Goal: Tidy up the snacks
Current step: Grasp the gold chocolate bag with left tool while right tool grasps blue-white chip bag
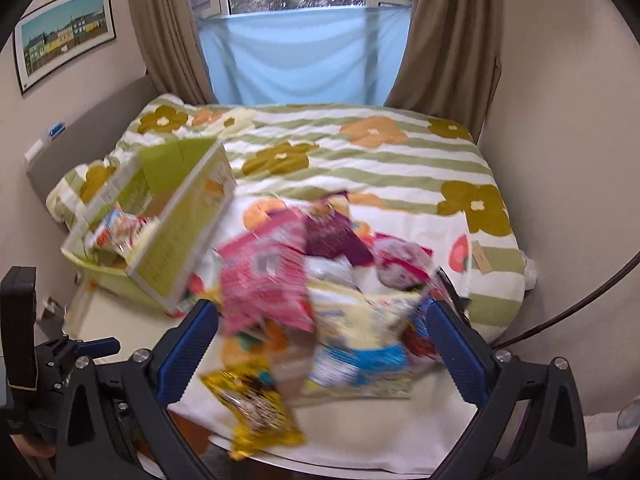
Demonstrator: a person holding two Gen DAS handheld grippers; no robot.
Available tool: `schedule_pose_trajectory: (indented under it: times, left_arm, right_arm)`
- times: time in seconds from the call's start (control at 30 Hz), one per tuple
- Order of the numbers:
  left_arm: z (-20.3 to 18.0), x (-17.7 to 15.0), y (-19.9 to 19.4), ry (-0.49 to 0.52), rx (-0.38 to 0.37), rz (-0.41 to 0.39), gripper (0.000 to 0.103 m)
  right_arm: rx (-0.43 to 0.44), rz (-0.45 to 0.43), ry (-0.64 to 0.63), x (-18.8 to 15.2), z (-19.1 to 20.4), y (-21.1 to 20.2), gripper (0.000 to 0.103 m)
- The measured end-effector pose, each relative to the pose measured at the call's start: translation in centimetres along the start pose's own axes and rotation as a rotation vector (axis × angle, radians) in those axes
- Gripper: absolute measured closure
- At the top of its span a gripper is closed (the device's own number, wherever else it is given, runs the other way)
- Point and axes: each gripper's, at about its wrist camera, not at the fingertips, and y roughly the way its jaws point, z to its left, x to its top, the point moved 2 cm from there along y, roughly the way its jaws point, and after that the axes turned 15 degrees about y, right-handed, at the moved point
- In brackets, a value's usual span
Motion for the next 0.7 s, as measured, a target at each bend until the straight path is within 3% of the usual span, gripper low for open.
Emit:
schedule_pose_trajectory:
  times: [0.33,0.5,0.63,0.7]
  left_arm:
    - [-2.4,-0.9,6.1,-0.087,-0.095,0.021,0.000]
    - [-2.9,-1.2,8.7,-0.086,-0.098,0.031,0.001]
    - [-3.2,-1.7,10.3,-0.092,-0.115,0.042,0.005]
    - [-3.5,-1.9,10.9,-0.088,-0.118,0.050,0.014]
  right_arm:
    - [0.014,0.069,0.038,-2.8,-4.5,4.0,0.000]
    - [0.015,0.082,0.033,-4.0,-4.8,6.1,0.000]
    - [0.009,0.094,0.020,-4.5,-4.8,7.6,0.000]
    - [0.005,0.098,0.014,-4.7,-4.8,8.3,0.000]
